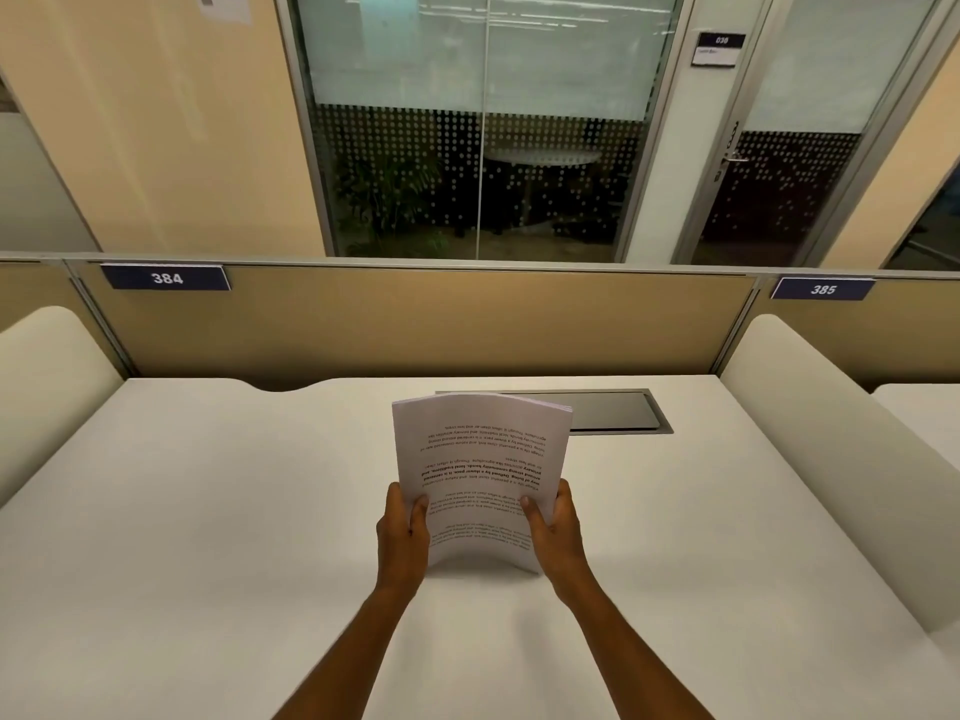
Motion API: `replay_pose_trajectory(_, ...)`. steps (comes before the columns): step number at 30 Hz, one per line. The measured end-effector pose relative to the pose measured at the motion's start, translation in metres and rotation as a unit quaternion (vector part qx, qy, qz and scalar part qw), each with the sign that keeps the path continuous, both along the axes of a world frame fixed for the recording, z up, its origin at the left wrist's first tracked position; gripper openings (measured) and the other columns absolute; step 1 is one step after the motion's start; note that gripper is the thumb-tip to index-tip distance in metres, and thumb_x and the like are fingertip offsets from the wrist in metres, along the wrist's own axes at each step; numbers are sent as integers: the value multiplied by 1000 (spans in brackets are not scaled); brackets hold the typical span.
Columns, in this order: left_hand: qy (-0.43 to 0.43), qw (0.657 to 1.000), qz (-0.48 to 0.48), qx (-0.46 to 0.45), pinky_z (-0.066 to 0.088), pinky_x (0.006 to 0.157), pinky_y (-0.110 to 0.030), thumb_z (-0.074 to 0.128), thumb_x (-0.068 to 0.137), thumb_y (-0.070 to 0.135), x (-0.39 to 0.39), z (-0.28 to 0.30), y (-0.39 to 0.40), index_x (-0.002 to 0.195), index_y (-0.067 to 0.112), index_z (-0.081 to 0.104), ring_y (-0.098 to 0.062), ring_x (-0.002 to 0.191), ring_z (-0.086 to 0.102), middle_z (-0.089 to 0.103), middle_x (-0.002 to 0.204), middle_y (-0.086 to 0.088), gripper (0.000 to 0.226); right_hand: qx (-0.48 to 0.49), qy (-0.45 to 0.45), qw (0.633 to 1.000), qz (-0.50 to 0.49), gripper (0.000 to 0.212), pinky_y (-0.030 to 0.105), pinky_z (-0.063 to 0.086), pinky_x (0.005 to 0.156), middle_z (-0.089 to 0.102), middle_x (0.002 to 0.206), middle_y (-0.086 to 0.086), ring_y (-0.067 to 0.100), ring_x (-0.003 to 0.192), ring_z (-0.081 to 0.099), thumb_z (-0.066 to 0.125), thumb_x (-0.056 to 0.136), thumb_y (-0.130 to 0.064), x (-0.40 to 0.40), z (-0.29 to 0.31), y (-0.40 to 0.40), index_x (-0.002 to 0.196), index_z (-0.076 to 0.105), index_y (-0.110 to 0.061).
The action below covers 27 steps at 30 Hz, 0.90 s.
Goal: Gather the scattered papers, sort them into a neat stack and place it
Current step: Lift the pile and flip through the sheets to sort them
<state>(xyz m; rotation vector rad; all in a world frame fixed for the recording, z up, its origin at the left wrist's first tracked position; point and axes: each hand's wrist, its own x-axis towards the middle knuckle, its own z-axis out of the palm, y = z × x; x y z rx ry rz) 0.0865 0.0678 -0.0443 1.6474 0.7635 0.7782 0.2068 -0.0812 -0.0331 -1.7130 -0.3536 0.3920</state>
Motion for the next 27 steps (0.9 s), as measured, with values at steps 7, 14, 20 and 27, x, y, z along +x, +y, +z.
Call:
replay_pose_trajectory(7, 37, 999, -24, 21, 56, 58, -12, 42, 101, 10, 4, -1, 8, 110, 14, 47, -8, 88, 63, 62, 110, 0, 10, -9, 10, 1000, 3, 31, 45, 58, 88, 59, 118, 3, 26, 108, 61, 56, 96, -19, 4, 0, -1, 124, 43, -21)
replay_pose_trajectory(14, 82, 983, -133, 98, 55, 54, -15, 40, 102, 17, 13, 35, 43, 97, 21, 43, -12, 77, 70, 65, 96, 10, 7, 58, 12, 998, 3, 35, 24, 60, 65, 67, 107, -1, 18, 95, 68, 70, 86, -15, 30, 29, -10, 112, 53, -31)
replay_pose_trajectory(20, 138, 955, -175, 194, 56, 54, -23, 36, 100, 21, 22, 83, 78, 83, 21, 37, -13, 75, 68, 67, 89, 5, 17, 83, -9, 996, -18, 43, 26, 60, 69, 70, 99, 7, 22, 90, 70, 83, 74, -21, 64, 58, -25, 111, 62, -17)
replay_pose_trajectory(27, 154, 928, -177, 290, 56, 60, -38, 44, 99, 16, 30, 129, 91, 81, 7, 42, -27, 74, 67, 69, 87, -9, 20, -24, -91, 994, 62, 28, 28, 62, 72, 73, 96, 3, 22, 87, 72, 83, 74, -21, 88, 70, -38, 93, 62, -18)
